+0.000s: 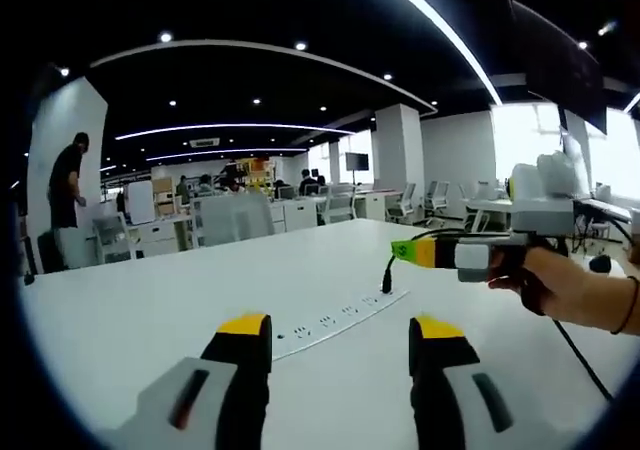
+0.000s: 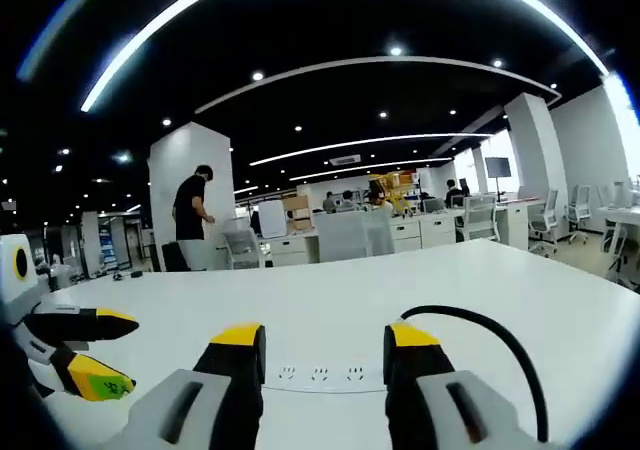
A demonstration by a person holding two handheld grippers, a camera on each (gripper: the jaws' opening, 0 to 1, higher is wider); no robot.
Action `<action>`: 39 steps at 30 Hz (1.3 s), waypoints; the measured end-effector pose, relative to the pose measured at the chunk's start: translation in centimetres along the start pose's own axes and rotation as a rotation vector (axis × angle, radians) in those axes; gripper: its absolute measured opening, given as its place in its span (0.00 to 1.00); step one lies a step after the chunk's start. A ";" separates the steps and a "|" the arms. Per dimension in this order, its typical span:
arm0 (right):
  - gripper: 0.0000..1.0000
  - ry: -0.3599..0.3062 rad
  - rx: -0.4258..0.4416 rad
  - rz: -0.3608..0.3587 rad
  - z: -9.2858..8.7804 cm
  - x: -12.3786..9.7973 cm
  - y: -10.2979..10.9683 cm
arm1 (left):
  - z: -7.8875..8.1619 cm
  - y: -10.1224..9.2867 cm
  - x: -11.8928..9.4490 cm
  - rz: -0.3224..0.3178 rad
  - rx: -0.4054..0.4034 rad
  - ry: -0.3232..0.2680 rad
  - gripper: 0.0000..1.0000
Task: Find the data cable on the table. Grasp the USB connector end of the cable and insert it into the USB port on the table
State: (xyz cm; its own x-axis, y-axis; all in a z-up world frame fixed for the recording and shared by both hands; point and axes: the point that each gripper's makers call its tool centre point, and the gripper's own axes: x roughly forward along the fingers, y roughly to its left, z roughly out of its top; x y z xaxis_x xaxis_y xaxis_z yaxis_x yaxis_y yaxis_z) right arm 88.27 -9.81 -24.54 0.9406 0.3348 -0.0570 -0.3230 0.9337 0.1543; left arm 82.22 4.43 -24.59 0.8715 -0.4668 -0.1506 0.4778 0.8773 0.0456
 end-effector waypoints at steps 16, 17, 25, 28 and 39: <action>0.48 -0.156 0.054 0.054 5.8 -9.3 4.1 | 3.8 3.2 -10.0 0.162 0.019 -0.076 0.55; 0.48 -0.167 0.048 0.049 6.0 -9.9 4.1 | 4.0 3.3 -10.5 0.171 0.030 -0.078 0.55; 0.48 -0.223 0.017 -0.005 6.9 -14.4 3.3 | 4.9 3.7 -14.2 0.236 0.050 -0.122 0.56; 0.48 -0.252 0.001 -0.026 7.3 -16.1 3.0 | 5.0 3.8 -15.4 0.265 0.055 -0.139 0.56; 0.48 -0.311 -0.062 -0.119 8.1 -20.7 1.0 | 4.8 5.6 -19.6 0.399 0.047 -0.188 0.57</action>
State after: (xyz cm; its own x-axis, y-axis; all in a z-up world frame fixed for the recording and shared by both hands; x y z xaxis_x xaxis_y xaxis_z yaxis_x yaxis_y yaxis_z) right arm 69.32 -16.82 -15.22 0.9560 0.1770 0.2340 -0.2056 0.9731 0.1037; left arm 68.35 18.00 -16.67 0.9916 -0.1086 0.0697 0.1006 0.9889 0.1092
